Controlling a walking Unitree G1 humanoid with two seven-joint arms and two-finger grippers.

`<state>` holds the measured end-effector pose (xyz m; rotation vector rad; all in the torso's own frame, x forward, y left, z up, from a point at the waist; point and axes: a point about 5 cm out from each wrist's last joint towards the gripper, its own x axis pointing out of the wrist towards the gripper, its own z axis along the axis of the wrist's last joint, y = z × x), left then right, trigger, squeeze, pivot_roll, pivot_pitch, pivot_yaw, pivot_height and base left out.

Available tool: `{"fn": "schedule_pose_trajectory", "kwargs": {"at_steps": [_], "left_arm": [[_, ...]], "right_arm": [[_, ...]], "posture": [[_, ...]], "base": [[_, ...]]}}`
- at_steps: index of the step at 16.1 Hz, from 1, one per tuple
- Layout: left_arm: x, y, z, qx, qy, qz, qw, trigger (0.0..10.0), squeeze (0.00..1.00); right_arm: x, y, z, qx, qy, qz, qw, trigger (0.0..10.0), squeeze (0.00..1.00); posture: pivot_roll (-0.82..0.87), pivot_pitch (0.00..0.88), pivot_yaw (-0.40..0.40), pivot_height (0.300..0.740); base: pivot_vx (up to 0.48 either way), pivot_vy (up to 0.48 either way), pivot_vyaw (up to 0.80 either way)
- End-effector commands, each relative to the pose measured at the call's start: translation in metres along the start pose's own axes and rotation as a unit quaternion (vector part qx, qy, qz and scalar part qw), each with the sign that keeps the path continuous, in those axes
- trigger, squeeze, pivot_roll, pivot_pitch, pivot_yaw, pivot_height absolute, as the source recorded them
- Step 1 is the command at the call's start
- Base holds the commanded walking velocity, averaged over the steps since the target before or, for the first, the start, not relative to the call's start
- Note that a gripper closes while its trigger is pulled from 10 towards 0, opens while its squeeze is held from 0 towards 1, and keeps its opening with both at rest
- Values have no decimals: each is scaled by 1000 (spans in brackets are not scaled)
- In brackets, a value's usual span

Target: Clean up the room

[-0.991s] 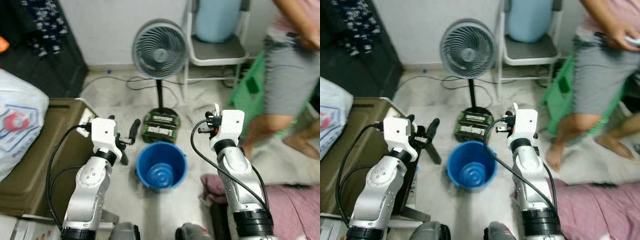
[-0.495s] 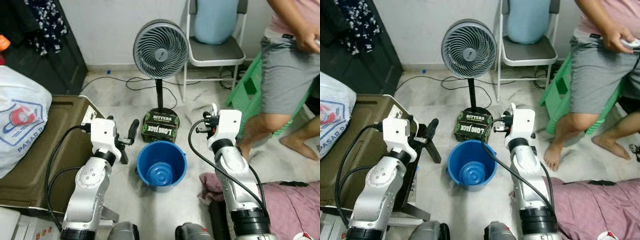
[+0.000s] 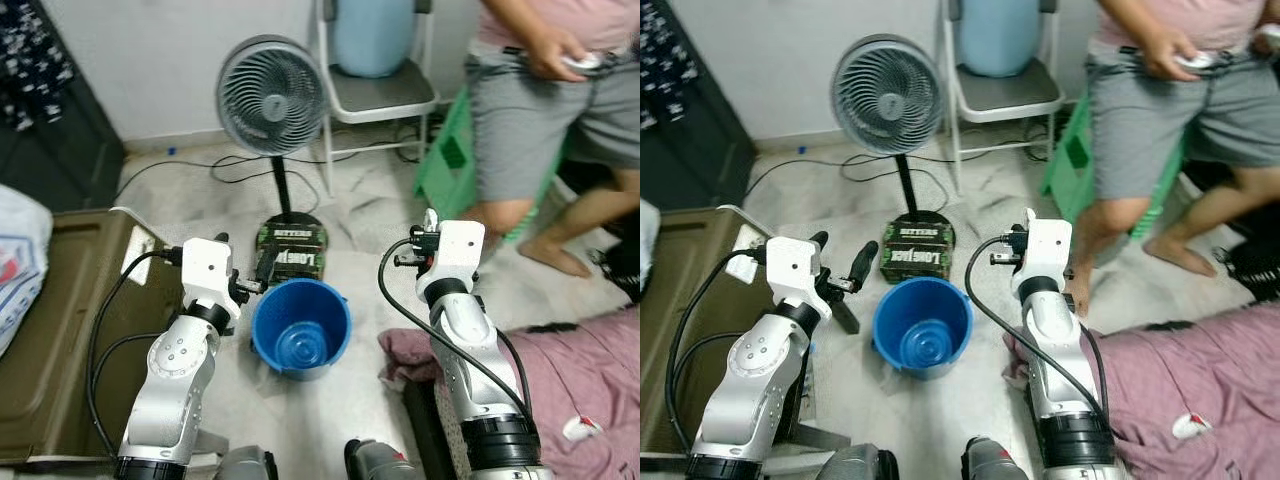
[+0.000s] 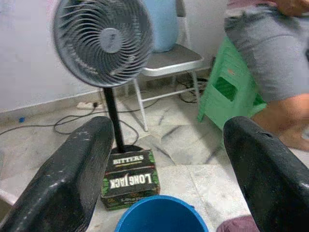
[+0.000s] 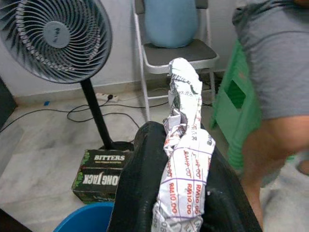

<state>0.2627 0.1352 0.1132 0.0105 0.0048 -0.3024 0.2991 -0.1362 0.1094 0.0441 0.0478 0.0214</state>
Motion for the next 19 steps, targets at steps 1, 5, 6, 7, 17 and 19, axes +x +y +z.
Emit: {"fn": "schedule_pose_trajectory", "kwargs": {"at_steps": [1,5,6,7,17,19], "left_arm": [[-6,-1,3,24,-3,-18,1000,10000,0],[-22,-3,5,71,2,-58,996,10000,0],[-30,-1,6,78,8,-66,995,10000,0],[-37,-1,8,96,11,-83,992,10000,0],[-87,16,25,154,58,-90,982,10000,0],[-91,19,29,160,65,-90,981,10000,0]], "right_arm": [[-3,0,-6,0,16,-4,1000,10000,0],[-2,2,-19,0,52,-25,998,10000,0],[0,2,-23,-7,62,-33,997,10000,0],[3,3,-26,-8,72,-40,997,10000,0],[38,39,-42,-7,131,-15,991,10000,0],[43,58,-42,-6,134,3,991,10000,0]], "posture": [[-48,117,49,740],[-13,171,60,740],[10,191,64,740],[29,207,68,740],[176,319,146,740],[197,327,155,740]], "base": [[0,0,-800],[0,0,-200],[0,0,0],[0,0,0],[0,0,0],[0,0,0]]}}
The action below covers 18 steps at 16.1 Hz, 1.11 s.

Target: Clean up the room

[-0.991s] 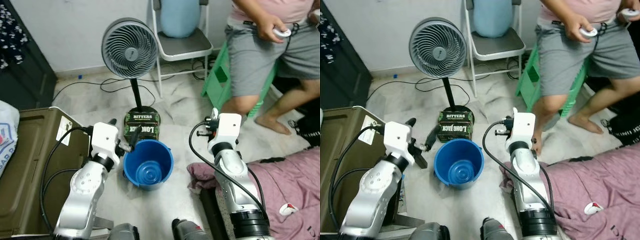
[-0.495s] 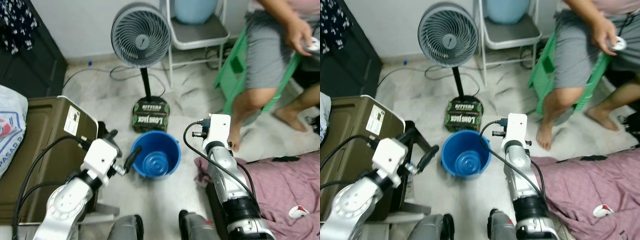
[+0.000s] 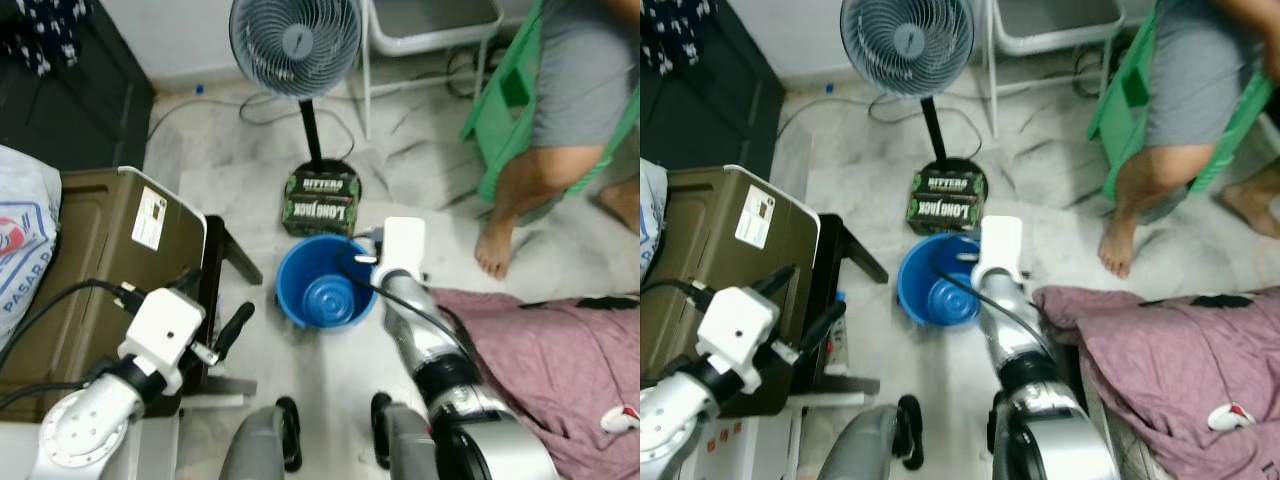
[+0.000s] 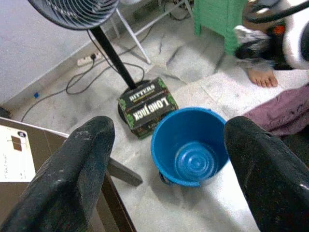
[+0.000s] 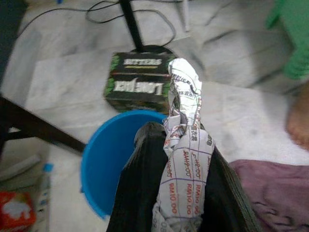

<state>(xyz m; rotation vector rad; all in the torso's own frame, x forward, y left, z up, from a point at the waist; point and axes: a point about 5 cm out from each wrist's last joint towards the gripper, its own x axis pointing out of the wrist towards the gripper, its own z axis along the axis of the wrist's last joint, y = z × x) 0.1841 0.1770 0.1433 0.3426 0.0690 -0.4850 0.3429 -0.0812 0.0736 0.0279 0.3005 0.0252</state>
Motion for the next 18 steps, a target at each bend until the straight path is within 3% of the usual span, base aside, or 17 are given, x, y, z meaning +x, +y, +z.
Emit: {"fn": "schedule_pose_trajectory", "kwargs": {"at_steps": [1,2,4,9,12,14,16,18], "left_arm": [[-7,3,0,3,14,1,1000,10000,0],[-10,5,1,5,20,1,1000,10000,0],[-13,4,1,5,25,-2,1000,10000,0],[-12,11,0,-11,39,34,999,10000,0],[7,14,-1,-56,13,57,997,10000,0],[28,4,3,-92,-17,43,995,10000,0],[37,0,3,-103,-25,37,994,10000,0],[53,-6,1,-117,-43,32,992,10000,0]], "right_arm": [[-1,17,-5,-2,10,14,1000,10000,0],[0,30,-3,-2,13,21,1000,10000,0],[1,37,-1,-3,14,23,1000,10000,0],[5,31,11,-4,-20,-1,1000,10000,0],[-1,13,12,-9,-58,4,998,10000,0],[-25,-17,6,-24,-90,-4,996,10000,0],[-32,-28,6,-29,-96,-8,995,10000,0],[-53,-41,5,-14,-111,-11,994,10000,0]], "posture": [[210,330,158,740],[219,335,162,740],[225,337,163,740],[212,330,160,740],[119,265,115,740],[58,228,93,740],[12,198,86,740],[-54,147,89,740]], "base": [[0,0,0],[0,0,0],[0,0,0],[0,0,0],[0,0,0],[0,0,0],[0,0,0],[0,0,0]]}}
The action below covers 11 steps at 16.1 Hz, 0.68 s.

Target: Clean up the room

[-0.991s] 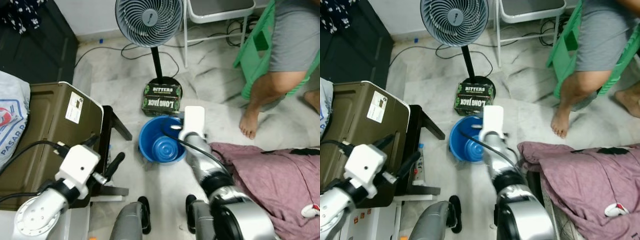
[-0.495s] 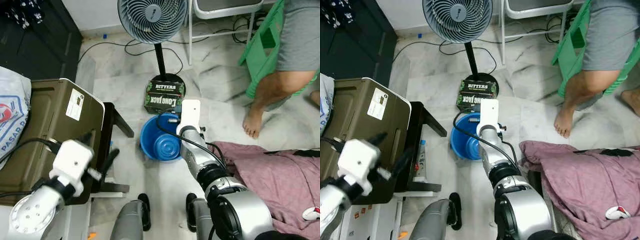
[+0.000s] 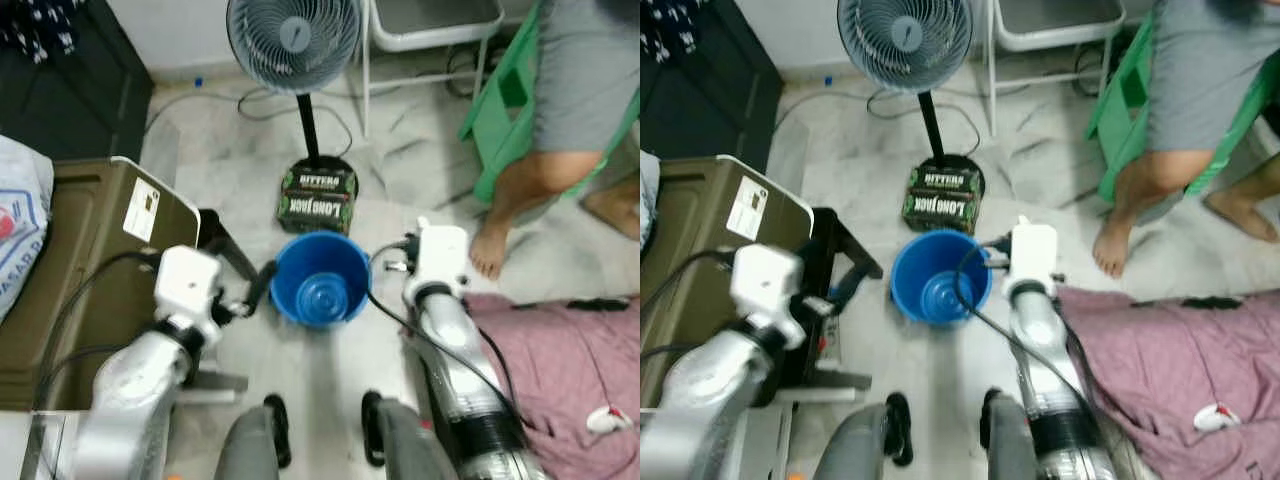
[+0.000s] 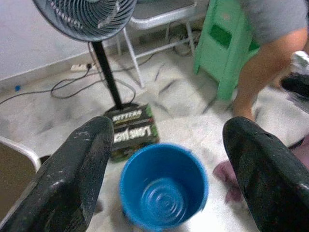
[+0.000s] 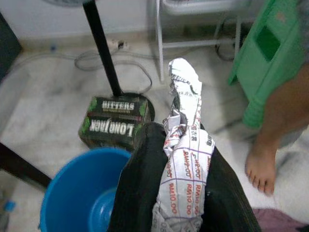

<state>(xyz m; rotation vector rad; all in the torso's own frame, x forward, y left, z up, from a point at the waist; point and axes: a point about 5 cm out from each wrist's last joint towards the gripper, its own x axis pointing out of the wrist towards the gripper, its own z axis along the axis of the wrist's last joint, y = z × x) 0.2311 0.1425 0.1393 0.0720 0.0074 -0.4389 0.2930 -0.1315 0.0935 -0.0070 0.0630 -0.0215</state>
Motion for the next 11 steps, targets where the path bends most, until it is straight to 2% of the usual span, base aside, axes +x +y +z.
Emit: {"fn": "schedule_pose_trajectory", "kwargs": {"at_steps": [1,3,5,7,11], "left_arm": [[0,1,-5,2,4,7,1000,10000,0],[13,-3,-3,-5,-14,3,1000,10000,0],[18,-3,-3,-7,-26,3,1000,10000,0],[23,-2,-4,-8,-34,8,999,10000,0],[25,-2,-7,-9,-40,13,999,10000,0]], "right_arm": [[-8,5,2,14,0,17,1000,10000,0],[-18,1,3,18,-8,27,999,10000,0],[-18,-4,5,14,-4,24,1000,10000,0],[-15,-10,8,12,1,22,1000,10000,0],[-10,-13,7,-1,6,31,1000,10000,0]], "posture": [[-62,128,89,740],[-75,90,84,740],[-83,76,74,740],[-86,68,60,740],[-90,61,47,740]], "base": [[0,0,0],[0,0,0],[0,0,425],[272,0,0],[307,0,0]]}}
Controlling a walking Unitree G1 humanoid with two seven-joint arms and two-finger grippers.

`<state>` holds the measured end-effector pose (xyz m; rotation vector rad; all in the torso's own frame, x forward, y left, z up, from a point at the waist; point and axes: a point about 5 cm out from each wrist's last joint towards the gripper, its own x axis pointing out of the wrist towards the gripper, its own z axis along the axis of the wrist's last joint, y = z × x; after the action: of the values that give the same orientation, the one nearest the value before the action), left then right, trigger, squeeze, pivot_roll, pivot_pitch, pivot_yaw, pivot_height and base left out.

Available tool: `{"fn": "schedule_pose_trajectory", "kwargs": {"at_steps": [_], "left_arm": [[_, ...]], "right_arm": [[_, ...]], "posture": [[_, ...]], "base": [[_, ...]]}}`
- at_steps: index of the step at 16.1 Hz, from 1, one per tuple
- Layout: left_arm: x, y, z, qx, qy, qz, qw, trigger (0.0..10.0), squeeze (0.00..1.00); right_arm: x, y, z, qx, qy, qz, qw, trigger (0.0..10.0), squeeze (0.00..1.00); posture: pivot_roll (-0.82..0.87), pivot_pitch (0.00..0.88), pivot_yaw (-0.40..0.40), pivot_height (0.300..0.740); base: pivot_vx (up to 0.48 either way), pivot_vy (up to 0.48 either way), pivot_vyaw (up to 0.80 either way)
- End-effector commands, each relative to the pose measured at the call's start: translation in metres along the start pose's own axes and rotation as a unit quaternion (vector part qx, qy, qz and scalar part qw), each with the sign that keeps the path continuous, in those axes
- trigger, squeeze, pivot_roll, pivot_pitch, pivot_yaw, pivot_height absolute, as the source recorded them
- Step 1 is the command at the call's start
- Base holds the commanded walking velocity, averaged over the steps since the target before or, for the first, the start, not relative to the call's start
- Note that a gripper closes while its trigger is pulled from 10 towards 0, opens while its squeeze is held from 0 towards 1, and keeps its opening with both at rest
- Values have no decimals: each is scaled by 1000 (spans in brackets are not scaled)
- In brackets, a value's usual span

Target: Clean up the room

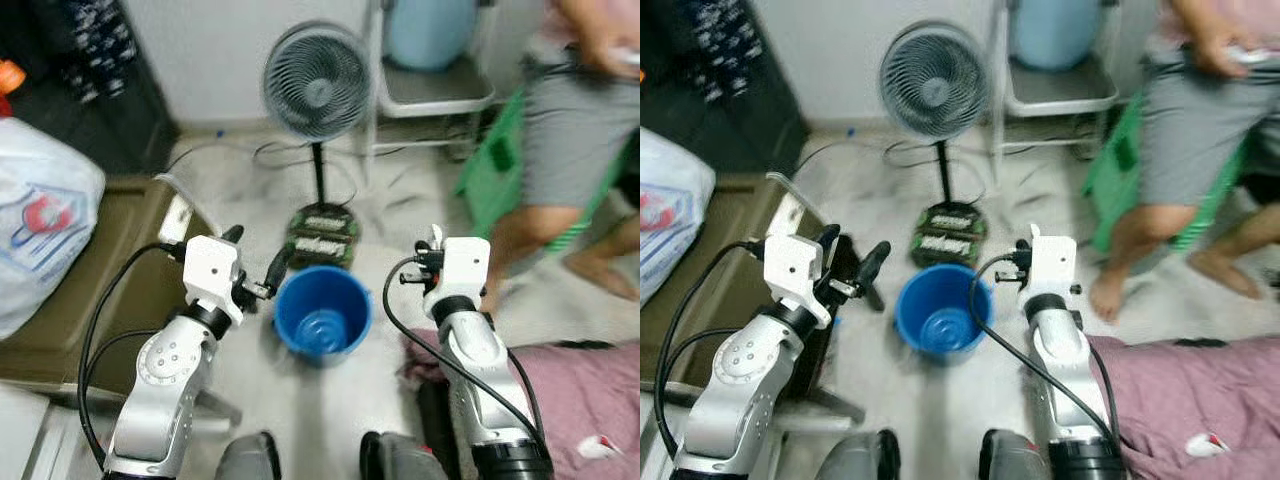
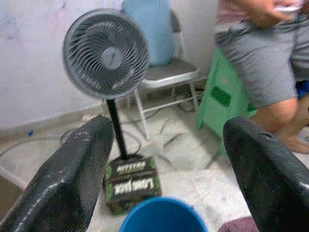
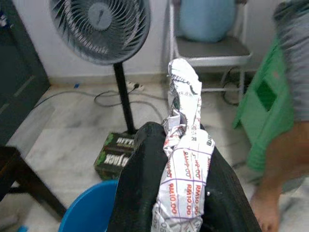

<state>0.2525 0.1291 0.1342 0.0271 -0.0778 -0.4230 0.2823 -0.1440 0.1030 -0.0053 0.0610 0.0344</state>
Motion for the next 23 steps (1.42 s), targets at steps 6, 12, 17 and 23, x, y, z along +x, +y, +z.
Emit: {"fn": "schedule_pose_trajectory", "kwargs": {"at_steps": [6,12,17,23], "left_arm": [[5,-3,-5,0,-2,-1,1000,10000,0],[5,-3,-7,1,-4,1,1000,10000,0],[5,0,-8,10,-4,14,1000,10000,0],[1,3,-10,26,3,23,999,10000,0]], "right_arm": [[3,-5,0,-7,10,-3,1000,10000,0],[5,-6,0,-12,10,2,1000,10000,0],[7,-2,1,-12,5,12,1000,10000,0],[9,5,3,-19,-7,26,999,10000,0]], "posture": [[-108,59,46,740],[-100,51,37,740],[-92,51,36,740],[-74,56,36,740]], "base": [[332,0,0],[309,0,0],[249,0,0],[0,0,523]]}}
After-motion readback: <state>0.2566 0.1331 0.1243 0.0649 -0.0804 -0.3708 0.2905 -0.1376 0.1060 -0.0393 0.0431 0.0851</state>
